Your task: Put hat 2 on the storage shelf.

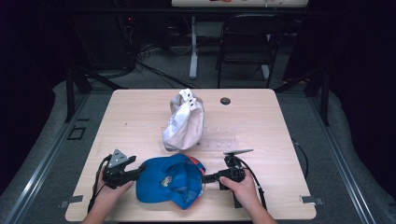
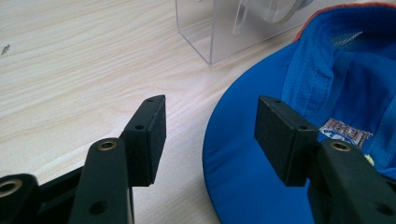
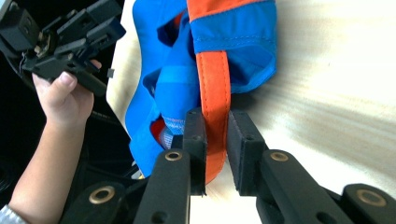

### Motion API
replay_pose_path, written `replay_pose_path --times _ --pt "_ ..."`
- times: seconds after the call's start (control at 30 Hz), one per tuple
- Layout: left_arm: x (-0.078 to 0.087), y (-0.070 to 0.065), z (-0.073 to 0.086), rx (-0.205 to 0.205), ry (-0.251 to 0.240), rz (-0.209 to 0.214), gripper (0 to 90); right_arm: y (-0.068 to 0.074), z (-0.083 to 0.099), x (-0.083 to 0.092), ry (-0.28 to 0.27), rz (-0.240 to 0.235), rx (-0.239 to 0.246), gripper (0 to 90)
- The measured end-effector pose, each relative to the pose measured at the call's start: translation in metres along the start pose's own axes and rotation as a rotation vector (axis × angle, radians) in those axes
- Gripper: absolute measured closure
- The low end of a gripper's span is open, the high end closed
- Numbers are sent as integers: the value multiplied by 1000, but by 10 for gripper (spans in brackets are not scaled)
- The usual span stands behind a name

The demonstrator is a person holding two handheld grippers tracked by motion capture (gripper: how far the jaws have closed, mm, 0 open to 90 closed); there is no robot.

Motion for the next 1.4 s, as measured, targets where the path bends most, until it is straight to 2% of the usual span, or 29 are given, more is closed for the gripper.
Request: replay_pose_path --times 0.03,0.07,0.1,0.13,0.17,0.2,0.27,0.43,0.47,0.5,0.53,0.6,0.77,0.9,1.23,1.4 --pt "0 0 0 0 -1 -2 442 4 -2 1 -18 26 -13 791" --pt "0 0 0 3 -4 -5 442 6 -3 4 9 24 4 792" --pt "0 0 0 8 -3 3 441 10 -5 4 6 21 6 792" --pt "1 1 0 3 -1 2 442 14 -6 8 22 65 15 792" --pt "1 2 0 -3 -1 1 441 18 -8 9 26 61 18 793" --pt "1 2 -1 9 -10 -4 442 22 -9 11 33 72 18 793" --pt "1 4 -1 9 -12 -6 442 31 -12 13 42 104 19 794" --pt "2 9 0 15 -14 -14 442 58 -20 23 48 132 9 793" --pt "2 9 0 23 -16 -13 441 63 -22 26 63 134 14 793" --pt "2 10 0 21 -15 -15 442 68 -25 27 36 137 5 793" --pt "3 10 0 27 -16 -16 442 72 -27 32 66 140 11 793" --pt "3 11 -1 30 -15 -17 442 81 -32 37 54 150 0 793" --pt "4 12 0 28 -11 -16 442 102 -41 49 80 198 -12 793" --pt "4 12 0 29 -10 -17 442 115 -44 54 94 215 -8 794" --pt "5 15 -2 41 -17 -24 442 147 -54 65 97 155 -13 794" --pt "4 16 -4 63 -27 -30 442 163 -61 69 92 103 -21 794"
Point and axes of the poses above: each handheld gripper's, and its own axes: x roughly backward along the jaws, z roughly out of its underside, y roughly to its left, the point moved 5 cm from there along -x, roughly forward along the jaws, and after that the axes turned 14 degrees about -z, right-handed, at the moved point
